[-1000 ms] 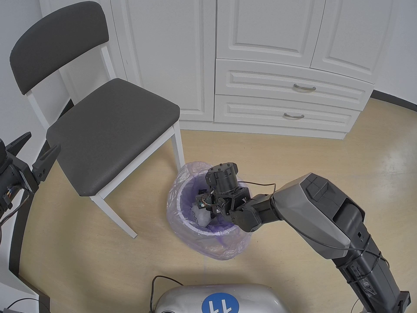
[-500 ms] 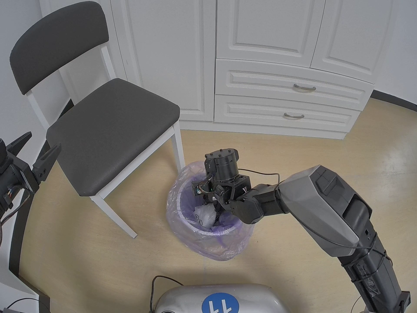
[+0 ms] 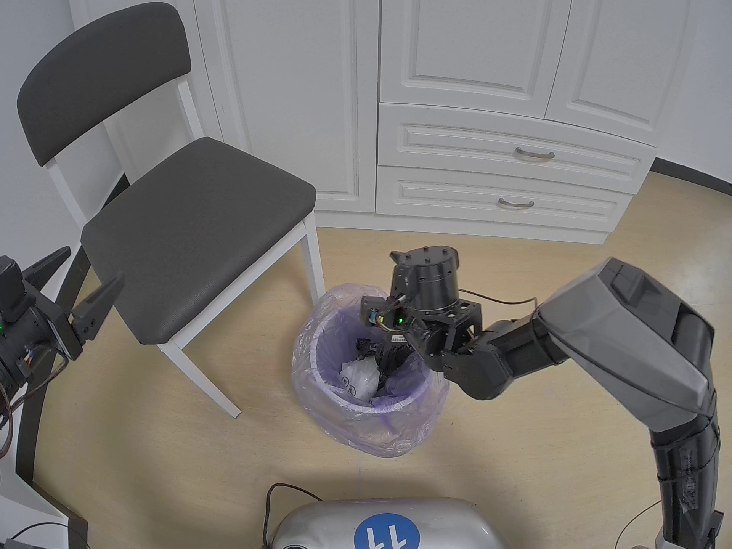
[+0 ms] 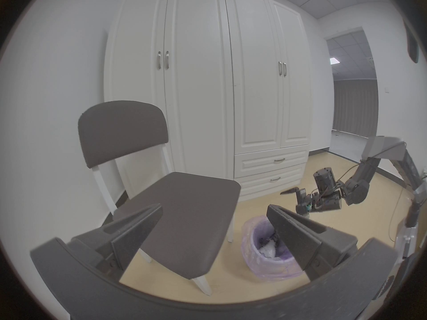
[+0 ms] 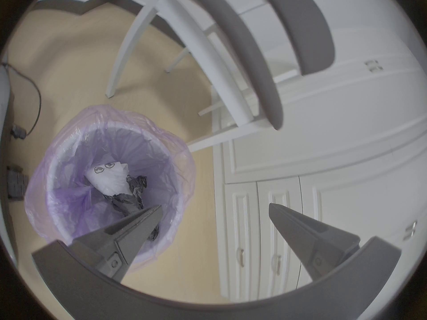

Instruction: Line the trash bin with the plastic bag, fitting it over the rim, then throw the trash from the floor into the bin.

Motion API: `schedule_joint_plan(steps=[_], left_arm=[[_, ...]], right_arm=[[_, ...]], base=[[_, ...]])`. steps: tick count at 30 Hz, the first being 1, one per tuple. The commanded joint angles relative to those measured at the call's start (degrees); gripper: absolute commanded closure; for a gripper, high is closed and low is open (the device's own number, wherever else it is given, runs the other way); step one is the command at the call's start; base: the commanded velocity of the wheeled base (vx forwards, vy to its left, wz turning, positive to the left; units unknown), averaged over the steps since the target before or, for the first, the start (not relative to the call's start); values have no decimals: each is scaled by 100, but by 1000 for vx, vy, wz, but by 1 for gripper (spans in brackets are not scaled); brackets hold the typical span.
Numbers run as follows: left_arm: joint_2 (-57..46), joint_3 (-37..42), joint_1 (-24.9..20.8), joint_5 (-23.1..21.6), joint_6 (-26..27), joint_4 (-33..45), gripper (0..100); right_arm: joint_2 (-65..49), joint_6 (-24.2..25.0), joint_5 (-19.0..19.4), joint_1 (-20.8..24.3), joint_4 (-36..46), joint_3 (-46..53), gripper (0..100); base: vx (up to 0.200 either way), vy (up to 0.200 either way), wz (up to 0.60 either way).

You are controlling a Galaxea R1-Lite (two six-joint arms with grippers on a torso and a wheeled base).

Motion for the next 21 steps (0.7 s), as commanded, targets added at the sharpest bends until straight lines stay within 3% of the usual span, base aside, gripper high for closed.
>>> schedule_joint_plan(steps=[1,4,11,14,18,19,21], left_arm=[[38,373,-857,21,-23,24,0],[152,522,-1253,30,-40,32,0],[389,672,-1525,30,-58,67,0],[662,707,-1534,39,-58,32,0],[934,795,-1534,47,-58,41,0],[934,795,-1534,47,-58,41,0],[1277,909,-1534,47,-67,24,0]], right_arm=[[-1372,1198,-447,-10,-1058,1615,0],[-2233,1875,-482,-63,-1155,2529,0],[-3982,2358,-543,-564,-1084,4006,0],[-4755,2762,-543,-1039,-838,4463,0],[-5327,3861,-491,-1513,49,4621,0],[-5327,3861,-491,-1513,49,4621,0],[-5335,5012,-394,-1663,454,4621,0]], base=[[0,0,0],[0,0,0],[0,0,0],[0,0,0],[0,0,0],[0,0,0],[0,0,0]])
